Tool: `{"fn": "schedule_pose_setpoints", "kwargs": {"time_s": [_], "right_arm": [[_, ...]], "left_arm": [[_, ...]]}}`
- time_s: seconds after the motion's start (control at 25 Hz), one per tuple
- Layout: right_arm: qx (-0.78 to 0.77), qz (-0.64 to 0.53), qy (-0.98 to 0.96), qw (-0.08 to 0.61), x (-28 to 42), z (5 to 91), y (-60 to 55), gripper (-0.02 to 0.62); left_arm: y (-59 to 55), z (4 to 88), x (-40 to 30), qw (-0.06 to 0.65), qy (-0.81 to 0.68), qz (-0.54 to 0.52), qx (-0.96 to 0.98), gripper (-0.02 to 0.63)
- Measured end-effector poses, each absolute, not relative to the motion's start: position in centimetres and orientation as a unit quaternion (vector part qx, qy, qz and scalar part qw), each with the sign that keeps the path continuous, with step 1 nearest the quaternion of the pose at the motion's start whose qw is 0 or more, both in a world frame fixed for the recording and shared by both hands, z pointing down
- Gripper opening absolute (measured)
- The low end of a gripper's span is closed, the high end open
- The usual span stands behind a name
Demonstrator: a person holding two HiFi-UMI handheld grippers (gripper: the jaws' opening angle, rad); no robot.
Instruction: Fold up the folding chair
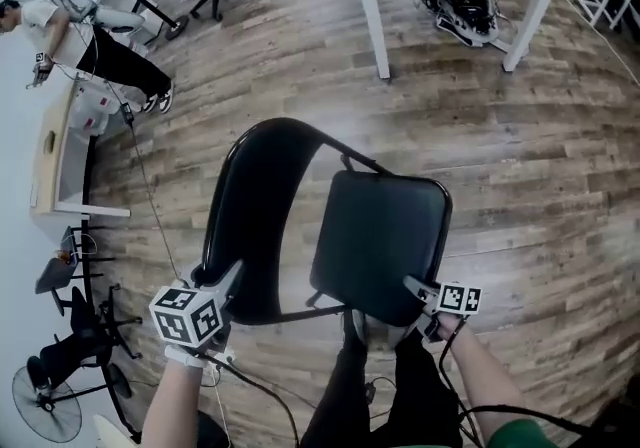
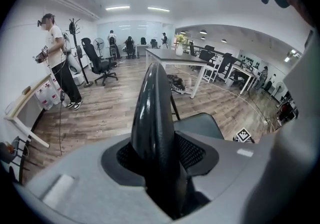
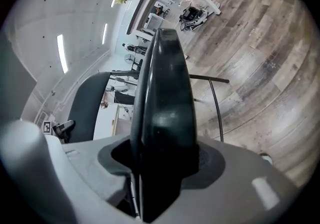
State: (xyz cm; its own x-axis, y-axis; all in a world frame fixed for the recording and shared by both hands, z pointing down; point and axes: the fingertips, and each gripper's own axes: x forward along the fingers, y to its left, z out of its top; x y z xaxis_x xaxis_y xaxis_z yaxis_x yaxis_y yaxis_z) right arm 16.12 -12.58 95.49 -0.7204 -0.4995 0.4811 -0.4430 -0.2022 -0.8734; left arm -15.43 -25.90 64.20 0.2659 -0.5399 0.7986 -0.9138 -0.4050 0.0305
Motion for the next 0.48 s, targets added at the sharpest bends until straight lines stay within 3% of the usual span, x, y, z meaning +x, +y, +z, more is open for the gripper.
{"fn": "schedule_pose_setpoints", "kwargs": {"time_s": [0.48], "right_arm": [[-0.446, -0.660, 0.600, -0.070, 6.6, 86.0, -16.0, 0.242]], "left_arm": [[-26.9, 57.9, -19.8, 0.257, -0.503, 0.311, 0.764, 0.158]]}}
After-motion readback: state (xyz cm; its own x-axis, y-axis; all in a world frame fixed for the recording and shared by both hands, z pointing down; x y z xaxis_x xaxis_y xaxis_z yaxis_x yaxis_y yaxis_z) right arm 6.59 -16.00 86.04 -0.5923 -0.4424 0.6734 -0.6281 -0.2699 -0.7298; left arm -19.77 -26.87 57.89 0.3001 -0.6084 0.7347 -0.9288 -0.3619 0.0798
